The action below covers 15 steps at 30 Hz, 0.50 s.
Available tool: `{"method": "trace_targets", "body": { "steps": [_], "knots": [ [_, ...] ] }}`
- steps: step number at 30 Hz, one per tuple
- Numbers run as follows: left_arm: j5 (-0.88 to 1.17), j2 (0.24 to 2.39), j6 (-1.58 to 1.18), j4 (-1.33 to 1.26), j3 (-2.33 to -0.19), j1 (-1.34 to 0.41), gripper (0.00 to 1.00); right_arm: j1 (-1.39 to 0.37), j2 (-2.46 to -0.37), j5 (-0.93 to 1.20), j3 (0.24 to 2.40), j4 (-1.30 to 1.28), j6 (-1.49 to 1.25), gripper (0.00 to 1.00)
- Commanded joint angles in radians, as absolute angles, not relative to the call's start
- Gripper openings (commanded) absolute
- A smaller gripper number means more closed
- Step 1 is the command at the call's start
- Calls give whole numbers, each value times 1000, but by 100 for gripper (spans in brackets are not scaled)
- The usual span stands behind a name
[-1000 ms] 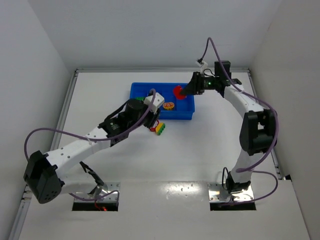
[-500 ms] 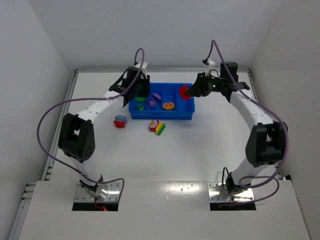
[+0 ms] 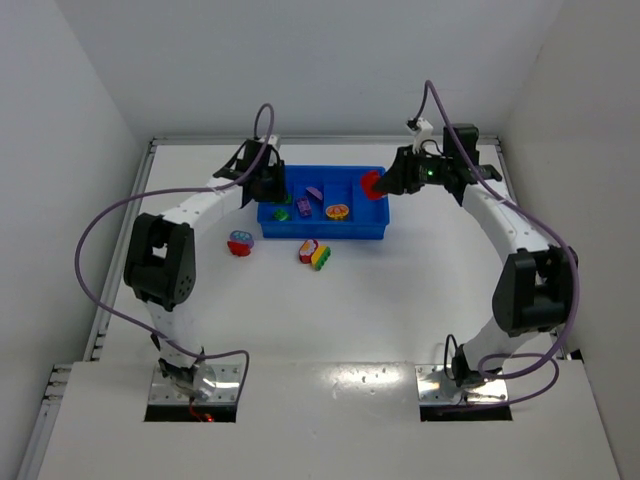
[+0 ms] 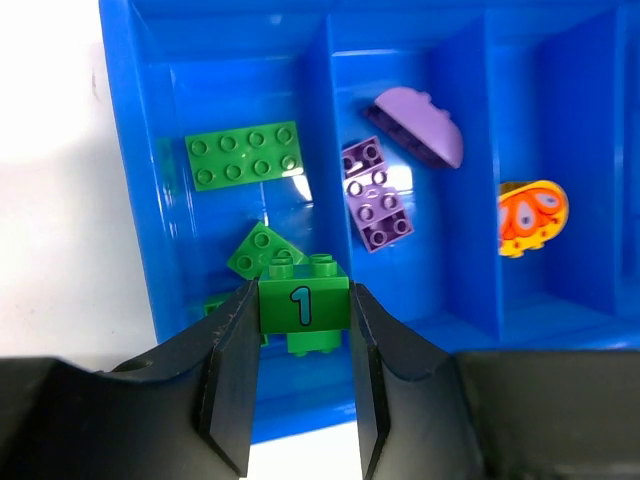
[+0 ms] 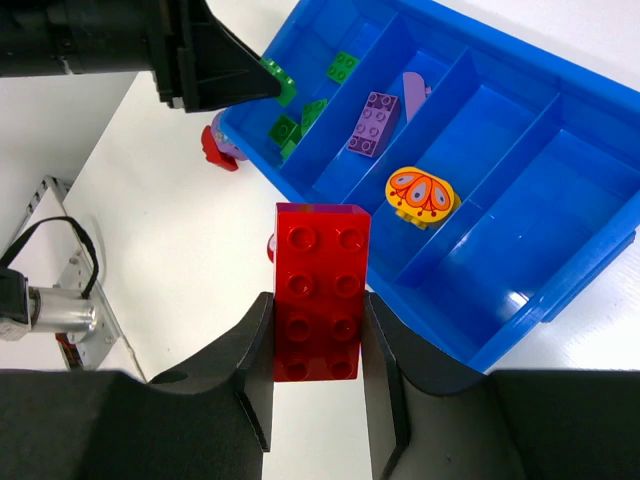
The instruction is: Sort the legos into containers by color
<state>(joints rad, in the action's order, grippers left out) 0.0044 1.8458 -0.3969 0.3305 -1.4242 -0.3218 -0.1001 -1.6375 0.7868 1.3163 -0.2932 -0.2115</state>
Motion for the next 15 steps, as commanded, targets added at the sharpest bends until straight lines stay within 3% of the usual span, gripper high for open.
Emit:
{"method": "trace_targets", "body": {
  "steps": [1, 4, 10, 14, 15],
  "knots": [
    [6, 1861, -396, 319, -1459, -327, 11, -97, -1646, 798, 1330, -272, -195, 0],
    [-14, 1861, -405, 328, -1450, -327, 15, -97, -1646, 798, 1330, -272, -195, 0],
    [4, 1870, -407, 337, -1440, -327, 58, -97, -1655, 807, 1330, -272, -195, 0],
    [148, 1839, -374, 337, -1451, -293, 69, -97, -1664, 894, 1330, -253, -195, 0],
    [196, 1827, -338, 325, -1451, -293, 85, -97, -1664, 935, 1330, -253, -207, 0]
  ]
}}
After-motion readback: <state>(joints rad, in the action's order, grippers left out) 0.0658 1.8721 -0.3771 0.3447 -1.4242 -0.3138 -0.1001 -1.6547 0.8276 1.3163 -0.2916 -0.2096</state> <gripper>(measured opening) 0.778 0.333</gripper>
